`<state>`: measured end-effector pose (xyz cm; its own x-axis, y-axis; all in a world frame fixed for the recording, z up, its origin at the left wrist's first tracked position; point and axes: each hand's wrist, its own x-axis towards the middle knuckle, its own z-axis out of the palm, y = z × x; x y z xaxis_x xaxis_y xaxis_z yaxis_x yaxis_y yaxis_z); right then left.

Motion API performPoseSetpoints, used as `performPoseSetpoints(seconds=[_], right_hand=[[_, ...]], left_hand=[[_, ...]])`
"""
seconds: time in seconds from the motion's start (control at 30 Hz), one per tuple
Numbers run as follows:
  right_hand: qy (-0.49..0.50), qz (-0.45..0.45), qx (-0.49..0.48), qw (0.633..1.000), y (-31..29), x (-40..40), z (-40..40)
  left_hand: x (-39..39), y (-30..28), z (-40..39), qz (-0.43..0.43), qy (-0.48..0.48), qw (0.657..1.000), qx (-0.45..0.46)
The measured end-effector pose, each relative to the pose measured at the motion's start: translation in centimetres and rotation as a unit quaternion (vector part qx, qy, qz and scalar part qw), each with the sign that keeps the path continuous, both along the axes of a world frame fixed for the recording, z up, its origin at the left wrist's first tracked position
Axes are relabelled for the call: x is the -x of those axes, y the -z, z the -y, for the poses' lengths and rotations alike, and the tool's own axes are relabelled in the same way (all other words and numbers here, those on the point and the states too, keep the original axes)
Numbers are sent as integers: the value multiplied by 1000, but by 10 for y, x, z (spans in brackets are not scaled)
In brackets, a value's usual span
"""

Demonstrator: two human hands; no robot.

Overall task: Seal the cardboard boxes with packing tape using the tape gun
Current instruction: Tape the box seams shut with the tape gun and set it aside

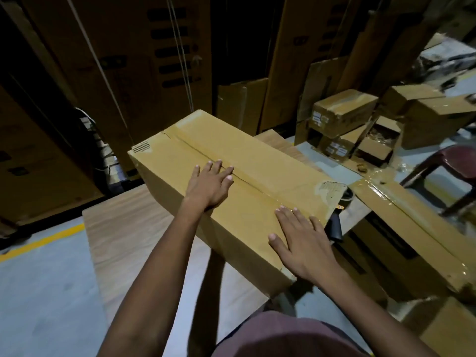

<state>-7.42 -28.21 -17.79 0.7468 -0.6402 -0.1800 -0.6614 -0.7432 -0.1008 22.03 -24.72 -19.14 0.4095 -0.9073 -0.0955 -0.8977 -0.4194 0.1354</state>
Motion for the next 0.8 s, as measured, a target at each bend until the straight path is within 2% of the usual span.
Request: performPoseSetpoints(seconds=[0.3, 0.47, 0.57, 0.6, 0.7, 0.8], right_hand=[[67, 46, -3, 997, 1, 3, -3], [90, -78, -100, 988, -24, 23, -35], [59, -108, -94, 988, -21, 21, -43], [51, -88, -83, 991, -17, 19, -36], [25, 58, -95, 993, -2, 21, 5], [-12, 128, -141, 982, 4, 24, 44]], left_hand=[[7, -5, -4, -28, -27, 999, -26], [7, -8, -23, -33, -52, 998, -24], [8, -6, -35, -39, -73, 996, -16], [9, -6, -39, -38, -84, 996, -13], [11, -5, -50, -36, -129, 991, -20], [13, -5, -62, -38, -182, 982, -39]])
